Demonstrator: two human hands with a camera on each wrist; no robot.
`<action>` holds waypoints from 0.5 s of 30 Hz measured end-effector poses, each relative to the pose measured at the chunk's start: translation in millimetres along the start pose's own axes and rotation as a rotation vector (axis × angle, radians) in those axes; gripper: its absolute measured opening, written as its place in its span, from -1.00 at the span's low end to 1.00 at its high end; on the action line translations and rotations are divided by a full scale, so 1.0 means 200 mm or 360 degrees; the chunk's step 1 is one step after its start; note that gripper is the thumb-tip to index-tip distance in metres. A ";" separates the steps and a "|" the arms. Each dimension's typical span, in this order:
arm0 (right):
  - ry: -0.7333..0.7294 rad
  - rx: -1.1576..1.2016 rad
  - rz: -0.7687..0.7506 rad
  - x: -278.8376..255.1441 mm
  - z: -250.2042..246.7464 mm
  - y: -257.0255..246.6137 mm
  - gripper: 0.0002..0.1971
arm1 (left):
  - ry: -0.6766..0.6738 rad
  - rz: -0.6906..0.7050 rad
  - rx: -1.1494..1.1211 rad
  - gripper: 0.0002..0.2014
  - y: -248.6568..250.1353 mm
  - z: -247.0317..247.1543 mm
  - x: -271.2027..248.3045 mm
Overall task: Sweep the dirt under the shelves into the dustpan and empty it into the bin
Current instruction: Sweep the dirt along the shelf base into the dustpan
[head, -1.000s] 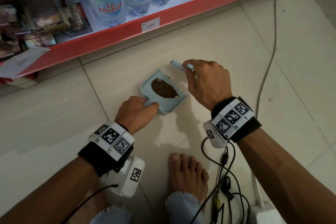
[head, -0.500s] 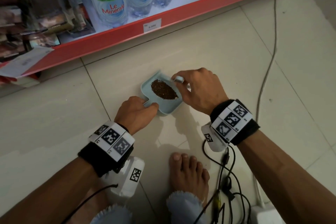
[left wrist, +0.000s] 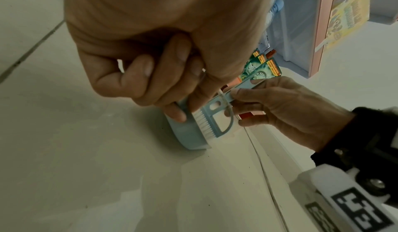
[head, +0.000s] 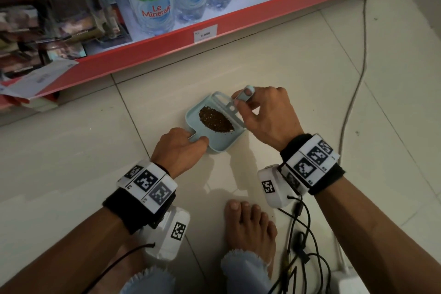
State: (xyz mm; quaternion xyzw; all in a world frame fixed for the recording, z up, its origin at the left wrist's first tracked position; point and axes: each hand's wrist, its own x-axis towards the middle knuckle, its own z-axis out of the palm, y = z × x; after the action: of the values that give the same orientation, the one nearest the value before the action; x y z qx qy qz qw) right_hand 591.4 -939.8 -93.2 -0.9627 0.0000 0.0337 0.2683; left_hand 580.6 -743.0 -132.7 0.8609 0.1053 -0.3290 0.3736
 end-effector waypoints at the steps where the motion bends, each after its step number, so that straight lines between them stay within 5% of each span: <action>1: 0.0087 0.0021 0.0010 0.01 -0.01 0.00 -0.78 | 0.0002 -0.0006 -0.0001 -0.61 0.00 0.00 0.00; 5: 0.0237 -0.0361 0.0015 0.02 -0.02 0.00 -0.75 | -0.0005 -0.0009 0.0011 -0.66 -0.02 0.00 0.00; 10: -0.0122 -0.0377 -0.0153 -0.02 0.04 -0.03 -0.74 | -0.0004 -0.0006 -0.0009 -0.65 -0.02 -0.01 -0.01; 15: 0.0288 -0.0134 -0.0127 -0.02 0.02 -0.05 -0.80 | -0.0023 -0.0005 -0.0052 -0.67 -0.05 -0.02 -0.02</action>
State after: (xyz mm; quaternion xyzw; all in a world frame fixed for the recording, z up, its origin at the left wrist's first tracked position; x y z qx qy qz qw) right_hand 586.5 -929.4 -92.0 -0.9715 -0.0157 -0.0641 0.2278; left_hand 576.2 -732.8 -133.8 0.8522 0.1094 -0.3341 0.3877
